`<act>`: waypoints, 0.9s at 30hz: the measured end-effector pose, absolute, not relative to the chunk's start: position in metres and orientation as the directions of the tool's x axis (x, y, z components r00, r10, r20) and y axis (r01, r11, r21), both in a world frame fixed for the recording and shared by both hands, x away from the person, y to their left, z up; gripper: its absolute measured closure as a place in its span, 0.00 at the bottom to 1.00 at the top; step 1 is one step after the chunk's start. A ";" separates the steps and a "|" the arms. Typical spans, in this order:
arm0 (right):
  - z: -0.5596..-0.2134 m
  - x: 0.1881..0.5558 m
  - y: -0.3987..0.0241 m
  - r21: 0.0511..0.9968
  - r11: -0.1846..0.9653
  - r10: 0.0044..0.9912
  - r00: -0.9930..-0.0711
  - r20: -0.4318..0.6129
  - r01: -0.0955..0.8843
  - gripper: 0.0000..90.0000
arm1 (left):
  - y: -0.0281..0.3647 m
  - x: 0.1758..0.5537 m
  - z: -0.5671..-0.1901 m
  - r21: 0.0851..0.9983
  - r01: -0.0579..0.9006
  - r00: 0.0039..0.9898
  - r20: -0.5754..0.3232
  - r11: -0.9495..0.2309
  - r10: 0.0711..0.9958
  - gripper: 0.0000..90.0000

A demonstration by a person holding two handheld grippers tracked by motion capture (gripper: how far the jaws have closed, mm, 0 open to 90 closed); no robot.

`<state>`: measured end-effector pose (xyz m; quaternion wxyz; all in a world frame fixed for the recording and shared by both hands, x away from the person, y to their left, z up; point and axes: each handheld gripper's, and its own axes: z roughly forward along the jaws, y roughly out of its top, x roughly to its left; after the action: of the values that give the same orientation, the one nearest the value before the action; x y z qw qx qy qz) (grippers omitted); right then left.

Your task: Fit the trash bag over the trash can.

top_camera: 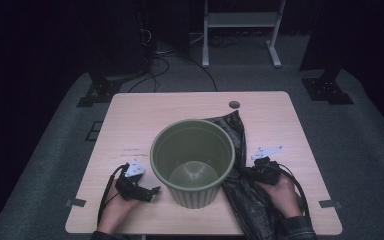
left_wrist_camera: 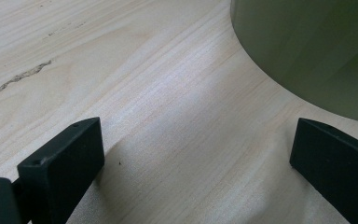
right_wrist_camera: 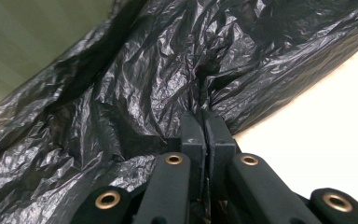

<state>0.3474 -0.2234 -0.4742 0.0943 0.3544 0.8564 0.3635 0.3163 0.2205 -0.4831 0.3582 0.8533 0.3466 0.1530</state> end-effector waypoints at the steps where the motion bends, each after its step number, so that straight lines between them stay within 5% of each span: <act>1: -0.474 0.347 -0.223 0.689 0.485 0.676 -0.731 0.096 0.538 0.98 | 0.221 0.316 -0.483 0.717 0.482 0.713 0.013 -0.503 0.701 0.02; 9: -0.474 0.353 -0.227 0.692 0.397 0.667 -0.708 0.234 0.603 0.52 | 0.220 0.316 -0.483 0.719 0.482 0.712 0.012 -0.501 0.702 0.02; 16: -0.475 0.352 -0.215 0.682 0.401 0.690 -0.691 0.214 0.611 0.18 | 0.220 0.316 -0.483 0.718 0.482 0.711 0.012 -0.501 0.703 0.02; 27: -0.478 0.341 -0.188 0.669 0.516 0.698 -0.715 0.033 0.534 0.14 | 0.220 0.316 -0.483 0.719 0.482 0.711 0.012 -0.501 0.703 0.02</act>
<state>0.3412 -0.1879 -0.4777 0.1210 0.3573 0.8622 0.3380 0.3164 0.2203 -0.4832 0.3588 0.8526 0.3474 0.1535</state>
